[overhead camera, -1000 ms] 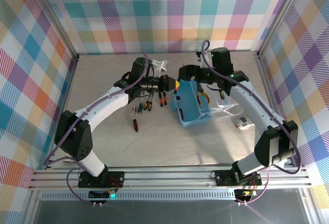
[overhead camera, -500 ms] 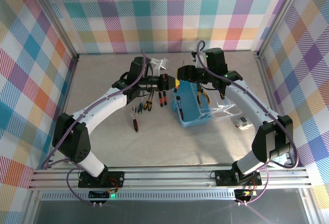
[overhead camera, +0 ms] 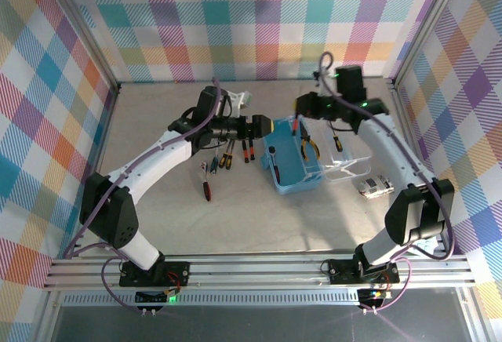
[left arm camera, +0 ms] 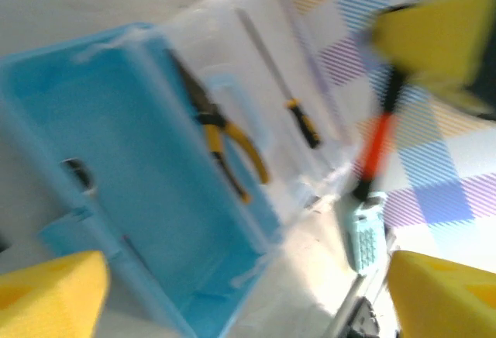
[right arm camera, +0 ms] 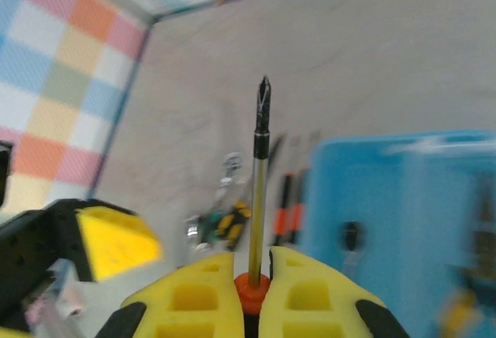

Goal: Pack the tool kit

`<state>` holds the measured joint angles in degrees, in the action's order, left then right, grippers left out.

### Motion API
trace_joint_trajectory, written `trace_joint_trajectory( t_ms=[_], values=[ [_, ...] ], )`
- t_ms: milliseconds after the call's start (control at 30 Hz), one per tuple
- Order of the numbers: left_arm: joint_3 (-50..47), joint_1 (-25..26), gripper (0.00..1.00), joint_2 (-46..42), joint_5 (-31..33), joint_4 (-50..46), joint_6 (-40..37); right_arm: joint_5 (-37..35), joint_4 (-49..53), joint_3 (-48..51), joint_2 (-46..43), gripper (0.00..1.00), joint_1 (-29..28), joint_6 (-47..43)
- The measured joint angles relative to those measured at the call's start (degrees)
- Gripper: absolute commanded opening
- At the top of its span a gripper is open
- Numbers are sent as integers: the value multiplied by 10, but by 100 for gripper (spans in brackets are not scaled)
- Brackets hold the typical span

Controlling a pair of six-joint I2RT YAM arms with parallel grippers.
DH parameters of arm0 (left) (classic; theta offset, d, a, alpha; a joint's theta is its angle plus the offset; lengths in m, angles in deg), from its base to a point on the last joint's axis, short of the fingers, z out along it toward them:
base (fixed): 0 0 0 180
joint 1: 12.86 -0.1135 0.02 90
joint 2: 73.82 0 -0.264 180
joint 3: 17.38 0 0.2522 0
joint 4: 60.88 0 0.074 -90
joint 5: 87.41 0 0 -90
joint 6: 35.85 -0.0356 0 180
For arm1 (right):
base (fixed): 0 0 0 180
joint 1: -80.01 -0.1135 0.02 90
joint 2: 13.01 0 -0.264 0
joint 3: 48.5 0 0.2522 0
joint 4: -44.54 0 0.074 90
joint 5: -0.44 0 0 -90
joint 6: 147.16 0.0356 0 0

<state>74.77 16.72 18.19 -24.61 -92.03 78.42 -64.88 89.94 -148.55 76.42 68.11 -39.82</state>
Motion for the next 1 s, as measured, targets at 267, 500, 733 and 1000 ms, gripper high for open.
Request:
trace_joint_trajectory(
  t_ms=[267, 500, 733, 1000],
  values=[
    [8, -61, 100, 33, 169, -166, -33, -162, 164, -105, 56, 0, 95, -154],
    [-4, -71, 100, 50, 247, -229, -58, -262, 220, -122, 130, 0, 97, -229],
    [-4, -92, 95, 79, 264, -244, -71, -302, 230, -122, 168, 0, 97, -266],
    [-6, -106, 94, 88, 269, -267, -72, -298, 243, -117, 169, 33, 97, -273]
  ],
)
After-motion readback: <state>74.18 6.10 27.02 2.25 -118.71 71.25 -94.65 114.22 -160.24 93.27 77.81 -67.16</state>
